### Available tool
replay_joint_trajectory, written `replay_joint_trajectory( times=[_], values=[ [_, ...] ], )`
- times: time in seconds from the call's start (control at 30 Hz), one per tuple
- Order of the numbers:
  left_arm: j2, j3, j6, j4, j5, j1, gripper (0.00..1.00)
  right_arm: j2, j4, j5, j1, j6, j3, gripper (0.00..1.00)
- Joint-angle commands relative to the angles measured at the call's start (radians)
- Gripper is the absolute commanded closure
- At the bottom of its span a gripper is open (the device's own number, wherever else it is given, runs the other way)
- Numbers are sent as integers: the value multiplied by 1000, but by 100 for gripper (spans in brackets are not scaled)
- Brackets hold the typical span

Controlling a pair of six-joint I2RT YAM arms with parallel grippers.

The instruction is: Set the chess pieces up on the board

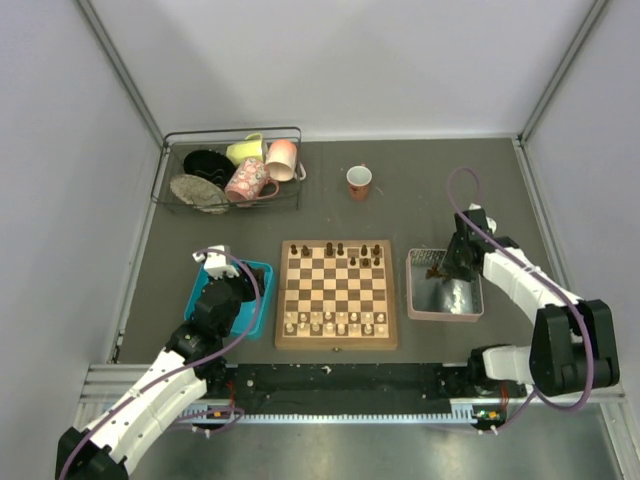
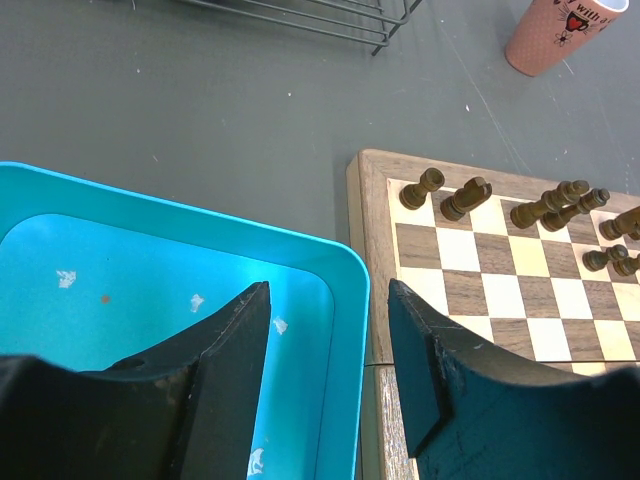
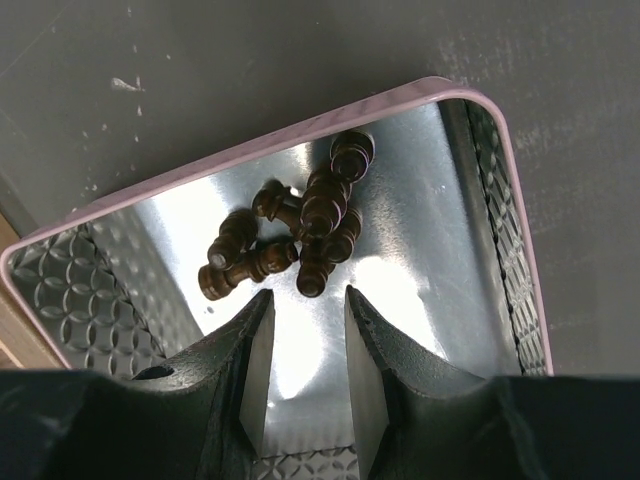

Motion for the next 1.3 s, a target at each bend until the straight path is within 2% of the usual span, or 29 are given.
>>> replay_joint_trajectory(
  times=[0.0,0.5,0.73,1.0,1.27],
  values=[
    [8,14,5,59,9,4,44,41,43,32,-11,-4,37,66],
    [8,14,5,59,7,4,44,105,84,47,-9,-22,68,72],
    [3,12,7,57,7,4,44,99,82,53,-9,-32,65,83],
    [3,12,5,59,9,4,44,13,23,59,-9,-44,79,97],
    [4,12,5,59,10,4,45,-97,-108,10,-9,-61,188,99]
  ],
)
